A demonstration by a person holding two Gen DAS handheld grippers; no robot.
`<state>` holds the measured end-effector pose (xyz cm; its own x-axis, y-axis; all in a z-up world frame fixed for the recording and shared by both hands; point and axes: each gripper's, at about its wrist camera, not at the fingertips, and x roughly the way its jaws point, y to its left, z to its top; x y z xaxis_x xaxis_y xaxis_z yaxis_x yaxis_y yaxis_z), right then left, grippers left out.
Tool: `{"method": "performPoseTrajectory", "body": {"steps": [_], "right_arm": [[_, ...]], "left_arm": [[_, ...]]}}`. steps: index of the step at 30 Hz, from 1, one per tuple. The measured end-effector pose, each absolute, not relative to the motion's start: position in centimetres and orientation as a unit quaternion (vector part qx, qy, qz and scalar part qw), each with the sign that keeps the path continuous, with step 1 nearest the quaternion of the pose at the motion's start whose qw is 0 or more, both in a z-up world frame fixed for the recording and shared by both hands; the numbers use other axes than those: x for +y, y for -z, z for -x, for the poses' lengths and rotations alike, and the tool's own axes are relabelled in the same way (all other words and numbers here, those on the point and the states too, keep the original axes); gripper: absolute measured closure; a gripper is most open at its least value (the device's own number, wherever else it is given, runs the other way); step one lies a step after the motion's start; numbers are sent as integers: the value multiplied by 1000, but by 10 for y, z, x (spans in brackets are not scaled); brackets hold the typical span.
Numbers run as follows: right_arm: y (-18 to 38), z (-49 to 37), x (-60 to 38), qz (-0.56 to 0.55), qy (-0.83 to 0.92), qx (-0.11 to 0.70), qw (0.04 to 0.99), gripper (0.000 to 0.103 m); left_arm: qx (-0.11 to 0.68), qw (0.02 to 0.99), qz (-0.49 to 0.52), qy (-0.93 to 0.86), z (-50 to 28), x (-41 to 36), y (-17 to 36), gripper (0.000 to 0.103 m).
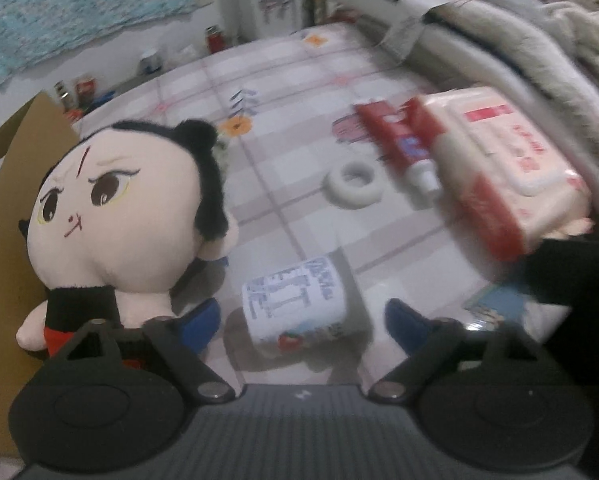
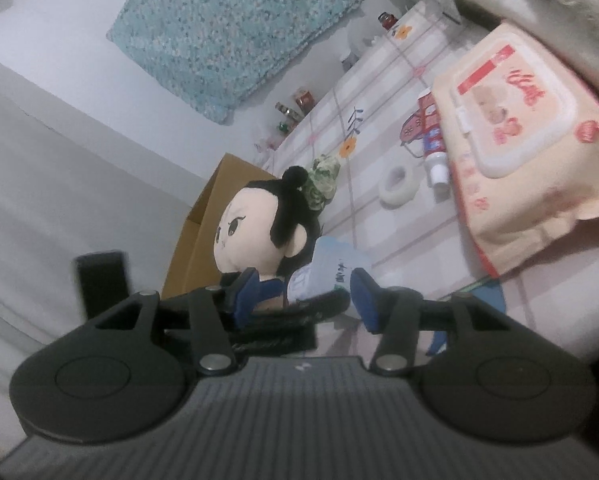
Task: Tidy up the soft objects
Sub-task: 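Grasp the white yogurt cup with the left gripper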
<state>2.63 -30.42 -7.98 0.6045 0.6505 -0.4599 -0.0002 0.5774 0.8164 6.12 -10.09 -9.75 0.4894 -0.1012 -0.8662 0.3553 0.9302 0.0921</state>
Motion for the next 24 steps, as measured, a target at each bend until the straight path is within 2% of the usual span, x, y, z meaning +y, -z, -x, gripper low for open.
{"method": "performPoseTrajectory", "body": {"steps": [3,11,15,20,24], "right_arm": [[84,-21,-316,-424,-199,390,793,51],[93,-13,-327,-438,-188,387,789,50],[94,-9,-330,-444,-182,384,789,50],[94,-6,-331,-444,-177,385,789,50],[92,-6,-327,-439,-175,390,790,50]], "left_arm": [[507,846,-115,120,-70,-100,105,35],[521,843,-57,120,-74,-95,104,39],[544,818,58,178,-73,-82,102,39],[552,758,243,248,-68,-58,128,39],[538,747,289,262,-63,-45,139,38]]}}
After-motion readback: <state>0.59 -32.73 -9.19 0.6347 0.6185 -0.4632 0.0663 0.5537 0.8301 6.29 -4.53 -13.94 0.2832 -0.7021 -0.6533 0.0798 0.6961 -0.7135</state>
